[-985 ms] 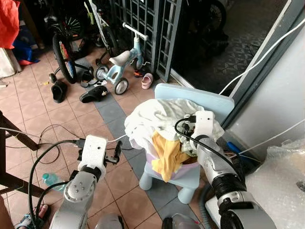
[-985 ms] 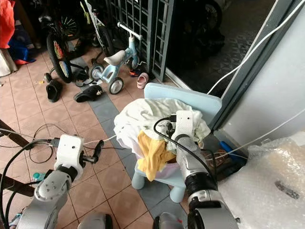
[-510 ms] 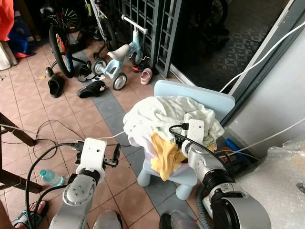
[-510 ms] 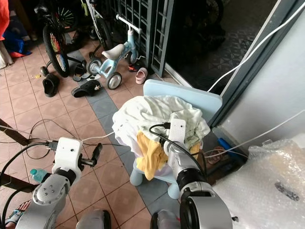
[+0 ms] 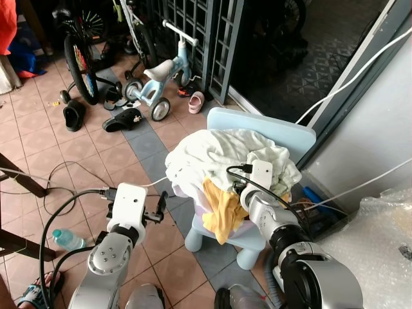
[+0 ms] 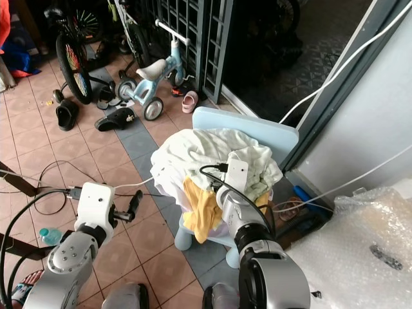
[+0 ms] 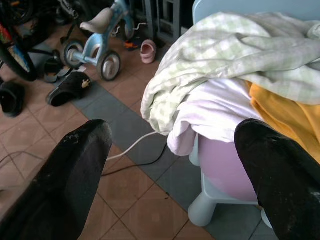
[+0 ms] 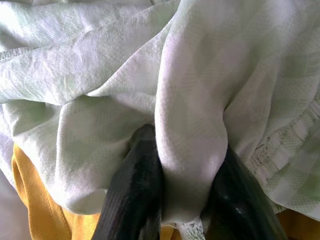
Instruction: Clothes washing
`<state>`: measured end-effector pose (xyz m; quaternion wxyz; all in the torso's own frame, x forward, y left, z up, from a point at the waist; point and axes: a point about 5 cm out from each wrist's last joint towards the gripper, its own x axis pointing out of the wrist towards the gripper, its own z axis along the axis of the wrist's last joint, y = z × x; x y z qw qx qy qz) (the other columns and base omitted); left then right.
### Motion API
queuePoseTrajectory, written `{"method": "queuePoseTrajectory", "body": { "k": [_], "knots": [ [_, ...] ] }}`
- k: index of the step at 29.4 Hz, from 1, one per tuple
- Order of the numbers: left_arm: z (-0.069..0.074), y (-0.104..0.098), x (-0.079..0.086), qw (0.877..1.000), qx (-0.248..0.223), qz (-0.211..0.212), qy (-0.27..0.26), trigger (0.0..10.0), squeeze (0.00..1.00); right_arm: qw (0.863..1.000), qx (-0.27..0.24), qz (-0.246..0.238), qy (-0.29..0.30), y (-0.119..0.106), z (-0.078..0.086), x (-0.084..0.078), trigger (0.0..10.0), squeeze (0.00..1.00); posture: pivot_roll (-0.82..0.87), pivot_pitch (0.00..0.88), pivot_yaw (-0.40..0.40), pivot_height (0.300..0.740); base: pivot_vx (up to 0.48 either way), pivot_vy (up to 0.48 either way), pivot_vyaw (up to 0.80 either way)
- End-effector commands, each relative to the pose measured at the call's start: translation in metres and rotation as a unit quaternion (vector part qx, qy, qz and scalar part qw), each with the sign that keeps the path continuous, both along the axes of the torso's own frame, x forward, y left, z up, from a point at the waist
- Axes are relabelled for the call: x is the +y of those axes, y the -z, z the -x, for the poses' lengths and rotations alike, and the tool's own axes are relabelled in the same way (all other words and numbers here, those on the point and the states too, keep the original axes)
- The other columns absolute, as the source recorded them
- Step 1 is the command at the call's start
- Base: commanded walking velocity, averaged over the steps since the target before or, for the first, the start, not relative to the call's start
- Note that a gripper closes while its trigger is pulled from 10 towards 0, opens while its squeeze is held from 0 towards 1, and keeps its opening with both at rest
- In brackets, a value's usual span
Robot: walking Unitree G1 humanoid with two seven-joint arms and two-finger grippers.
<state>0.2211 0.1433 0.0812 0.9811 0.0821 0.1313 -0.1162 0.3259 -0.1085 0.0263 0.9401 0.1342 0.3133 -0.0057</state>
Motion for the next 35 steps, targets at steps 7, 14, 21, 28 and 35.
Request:
{"method": "queuePoseTrajectory", "body": {
  "k": [7,14,21,28,35],
  "knots": [
    [-0.010,-0.014,-0.003,0.985,-0.074,-0.071,0.140,10.0,0.00,1.000,-0.009,-0.010,0.002,-0.003,-0.004,-0.001,0.0,0.00,0.06,0.080,-0.065,0.740,0.000,0.000,0.00],
    [-0.059,-0.001,0.024,0.983,-0.086,-0.114,0.117,10.0,0.00,1.000,-0.016,-0.012,0.006,-0.006,-0.007,-0.002,0.0,0.00,0.08,0.060,-0.065,0.740,0.000,0.000,0.00],
    [-0.083,0.040,0.071,0.983,0.010,-0.180,-0.017,10.0,0.00,1.000,-0.017,-0.008,-0.020,-0.006,-0.006,0.010,0.0,0.00,0.10,0.019,-0.086,0.740,0.000,0.000,0.00],
    [-0.092,0.018,0.058,0.996,-0.054,-0.071,0.009,10.0,0.00,0.999,-0.045,-0.022,-0.017,-0.013,-0.011,0.014,0.0,0.00,0.07,0.020,-0.060,0.740,0.000,0.000,0.00],
    [-0.061,-0.005,0.020,0.989,-0.141,0.002,0.047,10.0,0.00,0.995,-0.083,-0.046,-0.029,-0.021,-0.013,0.020,0.0,0.00,0.06,0.029,-0.053,0.740,0.000,0.000,0.00]
  ]
}}
